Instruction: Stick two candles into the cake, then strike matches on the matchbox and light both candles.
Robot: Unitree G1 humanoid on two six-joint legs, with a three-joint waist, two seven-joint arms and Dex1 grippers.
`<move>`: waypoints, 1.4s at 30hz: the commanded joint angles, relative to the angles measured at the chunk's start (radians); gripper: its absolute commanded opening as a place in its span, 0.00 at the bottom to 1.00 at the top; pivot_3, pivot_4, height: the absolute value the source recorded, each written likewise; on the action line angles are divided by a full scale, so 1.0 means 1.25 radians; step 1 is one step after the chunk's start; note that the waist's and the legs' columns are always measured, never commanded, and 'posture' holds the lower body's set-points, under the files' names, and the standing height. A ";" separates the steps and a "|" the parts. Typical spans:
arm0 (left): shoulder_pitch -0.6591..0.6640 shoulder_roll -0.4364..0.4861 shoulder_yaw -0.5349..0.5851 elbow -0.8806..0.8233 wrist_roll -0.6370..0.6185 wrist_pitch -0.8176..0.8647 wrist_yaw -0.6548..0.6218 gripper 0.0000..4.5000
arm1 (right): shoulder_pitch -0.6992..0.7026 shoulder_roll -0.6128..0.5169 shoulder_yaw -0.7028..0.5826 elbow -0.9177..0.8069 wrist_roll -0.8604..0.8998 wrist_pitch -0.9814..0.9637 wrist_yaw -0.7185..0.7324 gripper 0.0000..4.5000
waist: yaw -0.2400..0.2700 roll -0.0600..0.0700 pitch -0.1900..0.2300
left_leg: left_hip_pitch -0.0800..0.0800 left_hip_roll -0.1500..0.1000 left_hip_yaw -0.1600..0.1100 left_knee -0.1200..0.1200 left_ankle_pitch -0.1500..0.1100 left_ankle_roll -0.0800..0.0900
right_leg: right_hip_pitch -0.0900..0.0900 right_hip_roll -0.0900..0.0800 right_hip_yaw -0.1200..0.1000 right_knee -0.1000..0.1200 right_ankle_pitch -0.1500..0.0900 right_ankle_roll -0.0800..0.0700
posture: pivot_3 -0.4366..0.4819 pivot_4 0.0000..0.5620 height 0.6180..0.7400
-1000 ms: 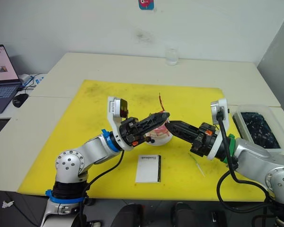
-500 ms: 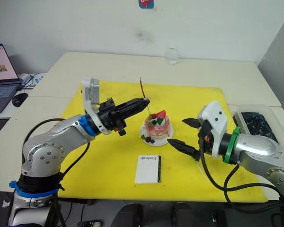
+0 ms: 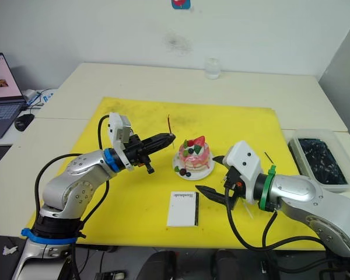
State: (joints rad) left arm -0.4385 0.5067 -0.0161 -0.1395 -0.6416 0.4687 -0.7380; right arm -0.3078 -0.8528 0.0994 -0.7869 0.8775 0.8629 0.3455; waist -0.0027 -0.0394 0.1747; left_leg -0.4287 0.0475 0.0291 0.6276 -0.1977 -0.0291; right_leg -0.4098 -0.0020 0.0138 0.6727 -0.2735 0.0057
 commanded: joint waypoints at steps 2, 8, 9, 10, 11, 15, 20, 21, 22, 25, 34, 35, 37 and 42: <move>-0.007 -0.021 -0.006 0.018 0.043 -0.045 -0.026 0.00 | -0.015 0.018 -0.004 -0.034 -0.019 0.010 0.001 1.00 | 0.000 0.000 0.000 | 0.000 0.000 0.000 0.000 0.000 0.000 | 0.000 0.000 0.000 0.000 0.000 0.000 | 0.48 0.27 1.00; -0.010 -0.050 -0.001 0.027 0.055 -0.040 -0.032 0.00 | -0.021 0.040 -0.007 -0.044 -0.028 0.034 0.000 1.00 | 0.000 0.000 0.000 | 0.000 0.000 0.000 0.000 0.000 0.000 | 0.000 0.001 0.000 0.001 0.000 0.000 | 0.48 0.27 1.00; -0.013 -0.056 0.000 0.029 0.054 -0.038 -0.031 0.00 | -0.022 0.042 -0.006 -0.045 -0.030 0.038 0.001 1.00 | 0.000 0.000 0.000 | 0.000 0.000 0.000 0.000 0.000 0.000 | 0.000 0.001 0.000 0.001 0.000 0.000 | 0.48 0.27 1.00; -0.015 -0.062 0.002 0.030 0.053 -0.034 -0.028 0.00 | -0.022 0.044 -0.008 -0.047 -0.031 0.041 0.002 1.00 | 0.000 0.000 0.000 | 0.000 0.000 0.000 0.000 0.000 0.000 | 0.000 0.001 0.000 0.001 0.000 0.000 | 0.48 0.27 1.00; -0.017 -0.066 0.003 0.033 0.054 -0.032 -0.028 0.00 | -0.022 0.044 -0.007 -0.048 -0.033 0.044 0.004 1.00 | 0.000 0.000 0.000 | 0.000 0.000 0.000 0.000 0.000 0.000 | 0.000 0.001 0.000 0.001 0.000 0.000 | 0.48 0.27 1.00; -0.022 -0.082 -0.004 0.053 0.075 -0.051 -0.031 0.00 | -0.024 0.047 -0.007 -0.050 -0.039 0.052 0.007 1.00 | 0.000 0.000 0.000 | 0.000 0.000 0.000 0.001 0.000 0.000 | 0.000 0.001 0.000 0.001 0.000 0.000 | 0.48 0.27 1.00; -0.032 -0.103 -0.003 0.081 0.102 -0.075 -0.034 0.00 | -0.022 0.051 -0.007 -0.055 -0.041 0.061 0.007 1.00 | 0.000 0.000 0.000 | 0.000 0.000 0.000 0.001 0.000 0.000 | 0.000 0.002 0.000 0.002 0.000 0.000 | 0.48 0.27 1.00; -0.032 -0.104 -0.003 0.085 0.106 -0.078 -0.037 0.00 | -0.022 0.052 -0.007 -0.056 -0.042 0.063 0.007 1.00 | 0.000 0.000 0.000 | 0.000 0.000 0.000 0.001 0.000 0.000 | 0.000 0.002 0.000 0.002 0.000 0.000 | 0.48 0.27 1.00; -0.032 -0.105 -0.003 0.089 0.110 -0.084 -0.039 0.00 | -0.022 0.053 -0.008 -0.057 -0.041 0.065 0.006 1.00 | 0.000 0.000 0.000 | 0.000 0.000 0.000 0.001 0.000 0.000 | 0.000 0.002 0.000 0.002 0.000 0.000 | 0.48 0.27 1.00; -0.029 -0.107 -0.005 0.101 0.127 -0.104 -0.046 0.00 | -0.021 0.056 -0.011 -0.062 -0.041 0.072 0.004 1.00 | 0.000 0.000 0.000 | 0.000 0.000 0.000 0.001 0.000 0.000 | 0.000 0.002 0.000 0.002 0.000 0.000 | 0.48 0.27 1.00; 0.010 -0.126 -0.019 0.105 0.162 -0.148 -0.054 0.00 | -0.020 0.059 -0.018 -0.066 -0.039 0.085 0.003 1.00 | -0.001 0.000 0.000 | 0.000 0.000 0.000 0.001 0.000 0.000 | 0.000 0.002 0.000 0.003 0.000 0.000 | 0.48 0.27 1.00; 0.016 -0.128 -0.021 0.105 0.168 -0.155 -0.055 0.00 | -0.019 0.058 -0.018 -0.066 -0.039 0.085 0.004 1.00 | -0.001 0.000 0.000 | 0.000 0.000 0.000 0.001 0.000 0.000 | 0.000 0.002 0.000 0.003 0.000 0.000 | 0.48 0.27 1.00; 0.025 -0.135 -0.026 0.114 0.182 -0.174 -0.054 0.00 | -0.017 0.057 -0.020 -0.066 -0.039 0.086 0.004 1.00 | -0.001 0.000 0.000 | 0.000 0.000 0.000 0.001 0.000 0.000 | 0.000 0.002 0.000 0.003 0.000 0.000 | 0.48 0.27 1.00; 0.038 -0.150 -0.041 0.135 0.213 -0.202 -0.045 0.00 | -0.014 0.055 -0.024 -0.066 -0.039 0.087 0.006 1.00 | -0.001 0.000 0.000 | 0.001 0.000 0.000 0.002 0.000 0.000 | 0.000 0.002 0.000 0.003 0.000 0.000 | 0.48 0.27 1.00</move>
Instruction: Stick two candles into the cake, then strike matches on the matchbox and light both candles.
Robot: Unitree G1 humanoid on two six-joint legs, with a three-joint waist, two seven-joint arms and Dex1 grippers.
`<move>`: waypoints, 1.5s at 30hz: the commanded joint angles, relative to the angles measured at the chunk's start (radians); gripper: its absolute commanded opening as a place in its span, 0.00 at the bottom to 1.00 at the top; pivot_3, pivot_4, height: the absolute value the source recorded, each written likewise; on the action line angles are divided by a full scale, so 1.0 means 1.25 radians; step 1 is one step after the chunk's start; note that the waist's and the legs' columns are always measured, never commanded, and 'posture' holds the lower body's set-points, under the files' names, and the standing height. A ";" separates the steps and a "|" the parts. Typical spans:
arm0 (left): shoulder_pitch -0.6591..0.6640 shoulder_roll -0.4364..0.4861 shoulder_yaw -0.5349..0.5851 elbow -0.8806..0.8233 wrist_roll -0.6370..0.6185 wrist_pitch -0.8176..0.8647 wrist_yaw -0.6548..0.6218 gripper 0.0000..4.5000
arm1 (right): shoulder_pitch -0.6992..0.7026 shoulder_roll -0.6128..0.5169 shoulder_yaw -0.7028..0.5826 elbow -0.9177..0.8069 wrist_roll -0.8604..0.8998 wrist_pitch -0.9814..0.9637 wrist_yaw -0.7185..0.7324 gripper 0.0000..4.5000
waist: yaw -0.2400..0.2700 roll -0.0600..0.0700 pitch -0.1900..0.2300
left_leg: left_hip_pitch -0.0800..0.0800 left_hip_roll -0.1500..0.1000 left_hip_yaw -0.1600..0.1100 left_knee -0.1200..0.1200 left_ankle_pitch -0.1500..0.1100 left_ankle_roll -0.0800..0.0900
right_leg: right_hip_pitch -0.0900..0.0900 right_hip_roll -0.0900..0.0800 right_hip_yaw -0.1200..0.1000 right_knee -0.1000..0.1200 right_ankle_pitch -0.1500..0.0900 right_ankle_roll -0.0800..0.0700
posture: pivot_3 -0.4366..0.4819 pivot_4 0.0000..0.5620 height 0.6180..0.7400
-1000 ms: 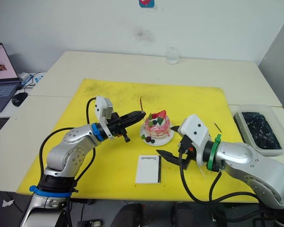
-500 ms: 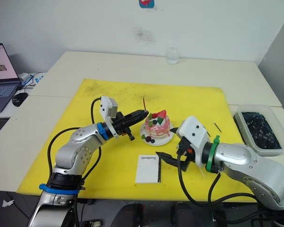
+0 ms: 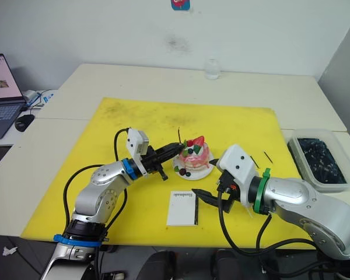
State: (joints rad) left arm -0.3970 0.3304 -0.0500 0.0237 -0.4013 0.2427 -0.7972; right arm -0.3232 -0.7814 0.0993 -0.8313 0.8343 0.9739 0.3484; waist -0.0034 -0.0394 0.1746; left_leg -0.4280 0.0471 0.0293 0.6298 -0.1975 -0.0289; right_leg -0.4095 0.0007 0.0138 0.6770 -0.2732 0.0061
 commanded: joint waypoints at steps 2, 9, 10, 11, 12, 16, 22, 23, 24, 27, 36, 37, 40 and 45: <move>0.007 -0.014 -0.018 0.019 0.036 -0.036 0.006 0.00 | 0.001 -0.003 -0.025 -0.031 -0.006 -0.002 0.004 1.00 | 0.000 0.000 0.000 | 0.000 0.000 0.000 0.000 0.000 0.000 | 0.000 0.000 0.000 0.000 0.000 0.000 | 0.48 0.27 1.00; -0.004 -0.030 -0.005 0.020 0.029 -0.033 0.019 0.32 | 0.006 0.009 -0.042 -0.029 0.015 0.005 -0.007 1.00 | 0.000 0.000 0.000 | 0.001 0.000 0.000 0.000 0.000 0.000 | 0.001 0.000 0.000 0.001 0.000 0.000 | 0.48 0.27 1.00; -0.003 -0.027 -0.004 0.009 0.025 -0.029 0.018 0.39 | 0.007 0.009 -0.044 -0.030 0.016 0.006 -0.007 1.00 | 0.000 0.000 0.000 | 0.001 0.000 0.000 0.000 0.000 0.000 | 0.001 0.000 0.000 0.001 0.000 0.000 | 0.48 0.27 1.00; 0.000 -0.025 -0.001 -0.003 0.020 -0.021 0.020 0.47 | 0.009 0.008 -0.046 -0.031 0.017 0.007 -0.007 1.00 | 0.000 0.000 0.000 | 0.001 0.000 0.000 0.000 0.000 0.000 | 0.001 0.000 0.000 0.001 0.000 0.000 | 0.48 0.27 1.00; 0.003 -0.020 0.004 -0.015 0.017 -0.018 0.021 0.54 | 0.009 0.009 -0.047 -0.031 0.017 0.007 -0.007 1.00 | 0.000 0.000 0.000 | 0.001 0.000 0.000 0.000 0.000 0.000 | 0.001 0.000 0.000 0.001 0.000 0.000 | 0.48 0.27 1.00; 0.014 0.010 0.039 -0.066 -0.001 0.014 0.031 0.82 | 0.008 0.014 -0.052 -0.027 0.012 0.006 -0.008 1.00 | 0.000 0.000 0.000 | 0.001 0.000 0.000 0.000 0.000 0.000 | 0.001 0.000 0.000 0.001 0.000 0.000 | 0.48 0.27 1.00; 0.024 0.067 0.070 -0.130 -0.014 0.041 0.023 0.99 | -0.001 0.043 -0.073 -0.012 0.013 -0.005 -0.019 1.00 | -0.001 0.000 0.000 | 0.002 0.000 0.000 0.000 0.000 0.000 | 0.001 0.000 0.000 0.001 0.000 0.000 | 0.48 0.27 1.00; 0.026 0.073 0.072 -0.139 -0.017 0.047 0.022 0.99 | 0.000 0.047 -0.079 -0.012 0.014 -0.004 -0.021 1.00 | -0.001 0.000 0.000 | 0.002 0.000 0.000 0.000 0.000 0.000 | 0.001 0.000 0.000 0.001 0.000 0.000 | 0.48 0.27 1.00; 0.030 0.095 0.081 -0.157 -0.023 0.059 0.012 0.99 | 0.004 0.049 -0.103 -0.014 0.025 -0.002 -0.028 1.00 | -0.001 0.000 0.000 | 0.002 0.000 0.000 0.000 0.000 0.000 | 0.001 0.000 0.000 0.001 0.000 0.000 | 0.48 0.27 1.00; 0.062 0.199 0.105 -0.228 -0.063 0.119 -0.063 0.99 | 0.076 0.028 -0.210 -0.040 0.051 0.003 -0.037 1.00 | -0.002 0.000 0.000 | 0.001 0.000 0.000 0.000 0.000 0.000 | 0.001 0.000 0.000 0.001 0.000 0.000 | 0.48 0.27 1.00; 0.176 0.352 0.024 -0.451 -0.155 0.225 -0.206 0.99 | 0.441 0.030 -0.215 -0.096 -0.205 -0.134 -0.078 1.00 | 0.003 0.000 0.000 | 0.002 0.000 0.000 -0.001 0.000 0.000 | 0.001 -0.004 0.000 0.001 -0.002 0.000 | 0.48 0.27 1.00; 0.178 0.349 0.015 -0.463 -0.156 0.227 -0.205 0.99 | 0.478 0.043 -0.198 -0.091 -0.233 -0.161 -0.080 1.00 | 0.002 0.000 0.000 | 0.002 0.000 0.000 0.000 0.000 0.000 | 0.002 -0.004 0.000 0.001 -0.002 0.000 | 0.48 0.27 1.00; 0.184 0.339 -0.010 -0.480 -0.147 0.220 -0.202 0.99 | 0.547 0.094 -0.168 -0.056 -0.281 -0.210 -0.085 1.00 | -0.001 0.001 -0.001 | 0.006 0.000 0.001 0.000 0.000 0.000 | 0.004 -0.004 0.001 0.002 -0.004 -0.003 | 0.48 0.27 1.00; 0.177 0.317 -0.032 -0.464 -0.121 0.195 -0.184 0.99 | 0.580 0.131 -0.112 0.019 -0.388 -0.306 -0.071 1.00 | -0.006 0.001 -0.001 | 0.009 0.001 0.001 0.000 0.000 0.000 | 0.005 -0.004 0.002 0.002 -0.004 -0.004 | 0.48 0.27 1.00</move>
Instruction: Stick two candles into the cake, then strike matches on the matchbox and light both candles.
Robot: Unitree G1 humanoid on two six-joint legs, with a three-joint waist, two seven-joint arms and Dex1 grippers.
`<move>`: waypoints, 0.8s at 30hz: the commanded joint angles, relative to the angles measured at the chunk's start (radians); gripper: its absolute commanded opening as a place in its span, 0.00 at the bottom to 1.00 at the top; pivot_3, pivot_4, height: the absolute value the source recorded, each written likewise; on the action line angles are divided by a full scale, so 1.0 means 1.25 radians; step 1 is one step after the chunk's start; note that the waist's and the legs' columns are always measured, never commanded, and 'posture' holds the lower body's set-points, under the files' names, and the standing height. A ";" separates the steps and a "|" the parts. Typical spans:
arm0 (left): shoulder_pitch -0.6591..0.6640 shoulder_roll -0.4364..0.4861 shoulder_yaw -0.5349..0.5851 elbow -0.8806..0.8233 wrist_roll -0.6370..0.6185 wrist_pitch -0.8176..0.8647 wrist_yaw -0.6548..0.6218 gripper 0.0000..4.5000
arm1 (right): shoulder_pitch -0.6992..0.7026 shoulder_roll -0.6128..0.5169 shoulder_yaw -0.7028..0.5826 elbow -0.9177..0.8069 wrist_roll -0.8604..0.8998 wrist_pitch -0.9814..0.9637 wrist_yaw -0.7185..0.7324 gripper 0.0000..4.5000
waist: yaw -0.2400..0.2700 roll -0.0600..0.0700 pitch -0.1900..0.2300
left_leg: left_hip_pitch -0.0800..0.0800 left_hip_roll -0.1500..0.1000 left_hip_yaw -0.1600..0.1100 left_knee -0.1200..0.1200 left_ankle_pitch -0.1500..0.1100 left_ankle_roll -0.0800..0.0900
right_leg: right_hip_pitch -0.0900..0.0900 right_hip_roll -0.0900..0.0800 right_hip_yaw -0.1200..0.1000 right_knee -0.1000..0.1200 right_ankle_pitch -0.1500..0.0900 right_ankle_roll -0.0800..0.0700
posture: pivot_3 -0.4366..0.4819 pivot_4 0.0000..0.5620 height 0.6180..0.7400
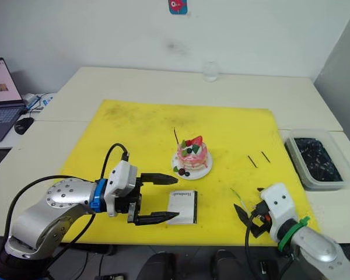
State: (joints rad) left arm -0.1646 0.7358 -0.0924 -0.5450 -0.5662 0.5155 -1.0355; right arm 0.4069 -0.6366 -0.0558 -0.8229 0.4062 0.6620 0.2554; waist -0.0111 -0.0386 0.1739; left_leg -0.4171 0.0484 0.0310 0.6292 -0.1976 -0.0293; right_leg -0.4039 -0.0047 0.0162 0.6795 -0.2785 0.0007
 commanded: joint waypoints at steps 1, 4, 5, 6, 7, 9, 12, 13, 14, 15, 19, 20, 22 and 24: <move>-0.010 -0.009 0.001 -0.004 0.015 -0.028 0.008 0.99 | -0.007 0.025 0.017 0.025 -0.054 -0.060 0.003 1.00 | 0.000 0.000 0.000 | 0.000 0.000 0.000 0.000 0.000 0.000 | 0.000 0.000 0.000 0.000 0.000 0.000 | 0.48 0.27 1.00; -0.011 -0.013 -0.001 -0.001 0.022 -0.035 0.007 1.00 | -0.012 0.038 0.027 0.052 -0.078 -0.072 0.012 0.96 | 0.000 0.000 0.000 | 0.000 0.000 0.000 0.000 0.000 0.000 | 0.000 0.000 0.000 0.000 0.000 0.000 | 0.48 0.27 1.00; -0.009 -0.015 -0.002 -0.002 0.023 -0.037 0.006 1.00 | -0.013 0.044 0.030 0.056 -0.080 -0.072 0.015 0.92 | 0.000 0.000 0.000 | 0.000 0.000 0.000 0.000 0.000 0.000 | 0.000 0.000 0.000 0.000 0.000 0.000 | 0.48 0.27 1.00; -0.006 -0.015 -0.003 -0.004 0.025 -0.039 0.005 1.00 | -0.013 0.049 0.033 0.058 -0.082 -0.070 0.016 0.85 | 0.001 0.000 0.000 | -0.001 0.000 0.000 0.000 0.000 0.000 | 0.000 0.000 0.000 0.000 0.000 0.000 | 0.48 0.27 1.00; -0.004 -0.015 -0.004 -0.006 0.025 -0.040 0.005 1.00 | -0.014 0.054 0.035 0.058 -0.082 -0.066 0.017 0.80 | 0.001 0.000 0.000 | -0.001 0.000 0.000 -0.001 0.000 0.000 | 0.000 0.000 0.000 0.000 0.000 0.000 | 0.48 0.27 1.00; -0.001 -0.014 -0.005 -0.010 0.027 -0.041 0.003 1.00 | -0.011 0.062 0.038 0.049 -0.075 -0.054 0.025 0.63 | 0.001 0.000 0.000 | -0.001 0.000 0.000 -0.001 0.000 0.000 | 0.000 0.000 0.000 0.000 0.000 0.001 | 0.48 0.27 1.00; 0.001 -0.014 -0.007 -0.012 0.030 -0.043 0.002 1.00 | -0.003 0.060 0.042 0.035 -0.073 -0.041 0.038 0.40 | 0.002 0.000 0.000 | -0.001 0.000 0.000 -0.001 0.000 0.000 | 0.000 0.000 0.000 0.000 0.000 0.000 | 0.48 0.27 1.00; -0.001 -0.014 -0.009 -0.009 0.032 -0.044 0.000 1.00 | 0.000 0.058 0.040 0.028 -0.068 -0.033 0.044 0.31 | 0.003 0.000 0.000 | -0.001 0.000 0.000 -0.001 0.000 0.000 | 0.000 0.000 0.000 0.000 0.000 0.000 | 0.48 0.27 1.00; -0.002 -0.014 -0.010 -0.006 0.033 -0.046 -0.001 1.00 | 0.001 0.057 0.038 0.024 -0.065 -0.027 0.048 0.23 | 0.003 0.000 0.000 | -0.001 0.000 0.000 -0.001 0.000 0.000 | 0.000 0.000 0.000 0.000 -0.001 -0.001 | 0.48 0.27 1.00; -0.004 -0.015 -0.012 -0.005 0.035 -0.048 -0.001 1.00 | 0.002 0.058 0.033 0.018 -0.060 -0.020 0.051 0.15 | 0.003 0.000 0.000 | -0.001 0.000 0.000 -0.001 0.000 0.000 | 0.000 0.000 0.000 0.000 -0.001 -0.001 | 0.48 0.27 1.00; -0.011 -0.018 -0.022 0.002 0.036 -0.054 -0.007 1.00 | -0.019 0.044 -0.007 -0.011 -0.015 0.022 0.081 0.00 | 0.004 0.000 0.000 | -0.001 0.000 0.000 -0.001 0.000 0.000 | 0.000 0.000 0.000 0.000 -0.001 -0.001 | 0.48 0.27 1.00; -0.013 -0.019 -0.025 0.002 0.035 -0.054 -0.009 1.00 | -0.026 0.037 -0.022 -0.020 -0.001 0.034 0.092 0.00 | 0.004 0.000 0.000 | -0.001 -0.001 0.000 -0.001 0.000 0.000 | 0.000 0.000 0.000 0.000 -0.001 -0.001 | 0.48 0.27 1.00; -0.015 -0.019 -0.028 0.001 0.027 -0.048 -0.012 1.00 | -0.037 0.024 -0.052 -0.031 0.026 0.056 0.109 0.00 | 0.004 0.000 0.000 | -0.001 -0.001 0.000 -0.001 0.000 0.000 | 0.000 0.000 0.000 0.000 0.000 -0.001 | 0.48 0.27 1.00; -0.016 -0.013 -0.037 -0.005 0.011 -0.035 -0.030 1.00 | -0.027 -0.018 -0.119 -0.019 0.052 0.059 0.166 0.00 | 0.004 0.000 0.000 | -0.001 -0.001 0.000 -0.001 0.000 0.000 | 0.000 0.000 0.000 0.000 0.000 -0.001 | 0.48 0.27 1.00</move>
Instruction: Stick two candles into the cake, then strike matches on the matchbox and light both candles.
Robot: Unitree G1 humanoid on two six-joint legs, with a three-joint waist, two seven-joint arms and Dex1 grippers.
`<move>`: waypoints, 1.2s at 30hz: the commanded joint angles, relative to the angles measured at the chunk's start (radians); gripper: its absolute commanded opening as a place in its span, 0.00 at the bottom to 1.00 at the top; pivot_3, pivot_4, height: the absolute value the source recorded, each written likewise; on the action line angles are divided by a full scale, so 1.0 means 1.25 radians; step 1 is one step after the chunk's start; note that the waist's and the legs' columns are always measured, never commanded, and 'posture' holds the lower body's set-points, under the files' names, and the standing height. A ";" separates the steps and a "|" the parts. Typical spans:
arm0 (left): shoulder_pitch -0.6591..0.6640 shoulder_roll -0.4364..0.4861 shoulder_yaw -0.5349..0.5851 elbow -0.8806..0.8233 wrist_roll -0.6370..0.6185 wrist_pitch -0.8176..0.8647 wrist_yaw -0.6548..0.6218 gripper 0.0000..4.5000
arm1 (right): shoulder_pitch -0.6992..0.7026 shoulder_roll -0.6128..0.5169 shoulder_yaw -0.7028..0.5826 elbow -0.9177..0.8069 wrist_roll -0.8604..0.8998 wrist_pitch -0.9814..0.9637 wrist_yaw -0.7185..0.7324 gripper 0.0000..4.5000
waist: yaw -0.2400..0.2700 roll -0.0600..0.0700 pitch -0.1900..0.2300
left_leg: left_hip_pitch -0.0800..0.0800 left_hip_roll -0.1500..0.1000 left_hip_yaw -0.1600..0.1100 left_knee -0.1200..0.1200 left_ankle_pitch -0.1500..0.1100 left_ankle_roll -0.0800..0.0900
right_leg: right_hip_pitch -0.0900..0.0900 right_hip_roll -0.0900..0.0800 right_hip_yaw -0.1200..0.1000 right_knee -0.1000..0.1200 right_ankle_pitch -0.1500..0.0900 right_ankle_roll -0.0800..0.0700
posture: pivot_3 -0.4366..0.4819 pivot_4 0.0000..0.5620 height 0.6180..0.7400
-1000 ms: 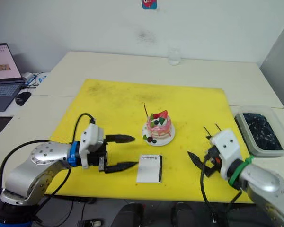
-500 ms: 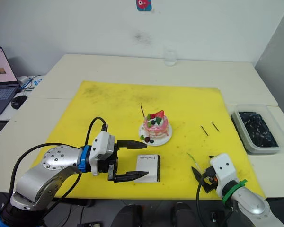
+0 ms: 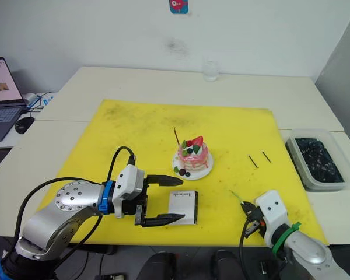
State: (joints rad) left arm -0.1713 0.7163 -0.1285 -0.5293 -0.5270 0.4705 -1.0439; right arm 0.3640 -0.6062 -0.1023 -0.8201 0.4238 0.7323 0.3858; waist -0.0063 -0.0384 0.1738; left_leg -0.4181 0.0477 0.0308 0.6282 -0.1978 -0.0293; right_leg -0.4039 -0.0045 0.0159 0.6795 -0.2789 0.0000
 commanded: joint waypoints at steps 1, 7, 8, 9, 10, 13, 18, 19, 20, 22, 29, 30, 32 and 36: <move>-0.011 0.007 -0.013 -0.020 -0.026 0.004 -0.035 1.00 | 0.022 -0.074 -0.127 -0.006 0.045 -0.005 0.103 0.00 | 0.001 0.000 0.000 | 0.000 0.000 0.000 0.000 0.000 0.000 | 0.000 0.000 0.000 0.000 0.001 0.001 | 0.48 0.27 1.00; -0.023 0.006 -0.018 -0.035 -0.045 0.023 -0.049 1.00 | 0.138 -0.192 -0.320 0.117 0.034 -0.115 0.328 0.00 | 0.004 0.000 0.000 | 0.000 -0.001 0.000 0.000 0.000 0.000 | 0.000 0.001 -0.001 -0.001 0.001 0.002 | 0.48 0.27 1.00; -0.024 0.005 -0.018 -0.038 -0.046 0.025 -0.049 1.00 | 0.152 -0.194 -0.334 0.136 0.028 -0.140 0.352 0.00 | 0.004 0.000 0.000 | 0.000 -0.001 -0.001 0.000 0.000 0.000 | 0.000 0.001 -0.001 0.000 0.001 0.002 | 0.48 0.27 1.00; -0.025 0.003 -0.018 -0.040 -0.047 0.026 -0.047 1.00 | 0.161 -0.193 -0.343 0.154 0.025 -0.161 0.370 0.00 | 0.004 0.000 0.000 | 0.000 -0.001 -0.001 0.000 0.000 0.000 | 0.000 0.001 -0.001 0.000 0.001 0.002 | 0.48 0.27 1.00; -0.026 0.002 -0.019 -0.042 -0.048 0.027 -0.047 1.00 | 0.168 -0.193 -0.344 0.170 0.022 -0.177 0.387 0.00 | 0.004 0.000 0.000 | 0.000 0.000 -0.001 0.000 0.000 0.000 | 0.001 0.001 -0.001 0.000 0.001 0.002 | 0.48 0.27 1.00; -0.033 0.001 -0.024 -0.037 -0.045 0.023 -0.049 1.00 | 0.150 -0.187 -0.325 0.206 0.013 -0.202 0.397 0.00 | 0.000 0.000 0.000 | 0.000 0.000 -0.001 0.000 0.000 0.000 | 0.000 0.001 0.000 0.000 0.001 0.001 | 0.48 0.27 1.00; -0.052 -0.005 -0.023 -0.026 -0.046 0.026 -0.043 1.00 | 0.108 -0.176 -0.306 0.237 0.014 -0.182 0.378 0.00 | 0.001 0.000 0.000 | 0.000 -0.001 -0.001 0.001 0.000 0.000 | 0.001 0.001 0.000 0.000 0.000 0.001 | 0.48 0.27 1.00; -0.055 -0.006 -0.025 -0.025 -0.045 0.026 -0.042 1.00 | 0.102 -0.179 -0.302 0.247 0.012 -0.173 0.379 0.00 | 0.001 0.000 0.000 | 0.000 -0.001 -0.001 0.001 0.000 0.000 | 0.001 0.001 0.000 0.000 0.001 0.001 | 0.48 0.27 1.00; -0.058 -0.007 -0.027 -0.024 -0.044 0.026 -0.042 1.00 | 0.097 -0.181 -0.299 0.255 0.010 -0.168 0.380 0.00 | 0.002 0.000 0.000 | 0.000 -0.001 -0.001 0.001 0.000 0.000 | 0.001 0.001 0.000 0.000 0.001 0.001 | 0.48 0.27 1.00; -0.061 -0.008 -0.030 -0.024 -0.044 0.028 -0.040 1.00 | 0.096 -0.188 -0.295 0.265 0.009 -0.158 0.388 0.16 | 0.003 0.000 0.000 | 0.000 -0.001 0.000 0.001 0.000 0.000 | 0.001 0.002 0.000 0.000 0.001 0.001 | 0.48 0.27 1.00; -0.051 -0.006 -0.031 -0.029 -0.039 0.022 -0.040 1.00 | 0.101 -0.208 -0.328 0.249 0.026 -0.140 0.415 0.72 | 0.003 0.001 0.000 | 0.000 -0.001 -0.001 0.000 0.000 0.000 | 0.001 0.002 0.000 0.000 0.002 0.003 | 0.48 0.27 1.00; -0.047 -0.006 -0.029 -0.032 -0.038 0.021 -0.038 1.00 | 0.113 -0.223 -0.349 0.232 0.033 -0.131 0.434 0.81 | 0.003 0.001 0.000 | 0.000 -0.001 -0.001 0.000 0.000 0.000 | 0.001 0.002 0.000 0.000 0.002 0.003 | 0.48 0.27 1.00; -0.037 -0.002 -0.027 -0.036 -0.036 0.016 -0.039 1.00 | 0.136 -0.255 -0.391 0.197 0.042 -0.108 0.467 0.96 | 0.003 0.002 0.000 | 0.000 -0.001 -0.001 0.000 0.000 0.000 | 0.001 0.003 0.000 0.000 0.002 0.003 | 0.48 0.27 1.00; -0.024 0.002 -0.035 -0.046 -0.022 0.001 -0.042 1.00 | 0.150 -0.349 -0.463 0.127 0.071 -0.002 0.525 0.96 | 0.002 0.002 0.000 | 0.000 -0.001 -0.001 0.001 0.000 0.000 | 0.001 0.002 0.000 0.000 0.002 0.003 | 0.48 0.27 1.00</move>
State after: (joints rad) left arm -0.1996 0.7141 -0.1643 -0.5456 -0.5628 0.4929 -1.0936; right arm 0.5585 -1.0119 -0.6217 -0.6090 0.4843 0.6756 1.0098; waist -0.0033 -0.0363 0.1736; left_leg -0.4174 0.0468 0.0301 0.6292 -0.1977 -0.0292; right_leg -0.4027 -0.0014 0.0160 0.6800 -0.2766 0.0042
